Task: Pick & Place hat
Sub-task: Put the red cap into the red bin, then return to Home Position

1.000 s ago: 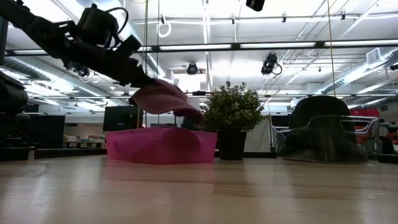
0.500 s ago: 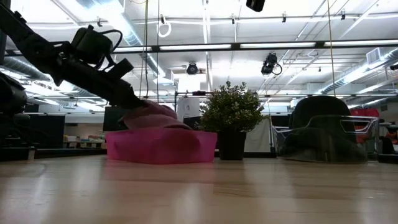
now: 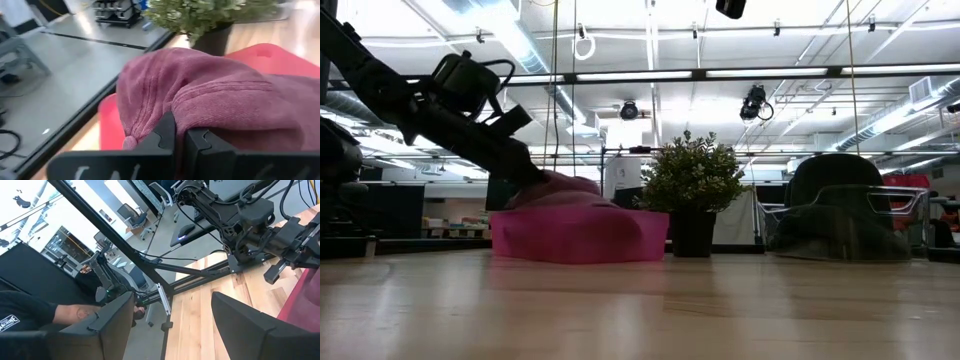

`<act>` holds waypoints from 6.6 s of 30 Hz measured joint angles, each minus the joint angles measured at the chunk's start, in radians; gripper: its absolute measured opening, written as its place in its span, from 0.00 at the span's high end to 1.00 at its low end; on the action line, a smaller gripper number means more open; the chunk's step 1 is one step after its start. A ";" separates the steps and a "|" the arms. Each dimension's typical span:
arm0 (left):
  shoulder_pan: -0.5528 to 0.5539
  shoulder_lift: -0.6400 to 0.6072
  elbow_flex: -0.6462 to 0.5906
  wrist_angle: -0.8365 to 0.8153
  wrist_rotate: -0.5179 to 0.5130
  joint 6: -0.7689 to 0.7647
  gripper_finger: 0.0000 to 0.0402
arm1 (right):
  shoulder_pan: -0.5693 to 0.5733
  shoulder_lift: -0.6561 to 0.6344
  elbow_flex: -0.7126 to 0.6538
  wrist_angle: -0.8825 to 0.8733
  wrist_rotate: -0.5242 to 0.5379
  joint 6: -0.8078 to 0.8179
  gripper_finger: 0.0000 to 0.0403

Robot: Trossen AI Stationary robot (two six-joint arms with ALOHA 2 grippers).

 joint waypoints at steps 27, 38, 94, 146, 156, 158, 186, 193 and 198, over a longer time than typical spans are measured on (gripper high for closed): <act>-0.003 -0.001 0.006 -0.062 0.129 -0.096 0.45 | 0.000 0.000 0.000 0.000 0.003 0.011 0.33; -0.010 -0.001 0.125 -0.067 0.119 -0.038 0.32 | 0.000 0.000 0.000 -0.003 0.000 -0.001 0.33; -0.274 -0.471 0.129 -0.279 0.394 -0.469 0.89 | 0.000 0.000 0.000 -0.075 0.026 -0.027 0.33; -0.534 -0.899 -0.086 -0.179 -0.011 -0.276 1.00 | 0.000 0.000 0.000 -0.075 0.045 0.026 0.33; -0.534 -0.898 -0.159 -0.151 -0.083 -0.256 1.00 | 0.000 0.000 0.000 -0.075 0.045 0.026 0.33; -0.534 -0.898 -0.159 -0.176 -0.090 -0.251 1.00 | 0.000 0.000 0.000 -0.075 0.045 0.026 0.33; -0.534 -0.858 -0.159 -0.376 0.120 -0.178 1.00 | 0.000 0.000 0.000 -0.099 0.040 0.026 0.33; -0.534 -0.851 -0.160 -0.364 0.118 -0.201 0.97 | -0.008 -0.017 -0.001 -0.126 0.030 0.005 0.37; -0.534 -0.851 -0.161 -0.347 0.116 -0.201 0.96 | -0.018 -0.085 -0.001 -0.265 0.050 -0.079 0.56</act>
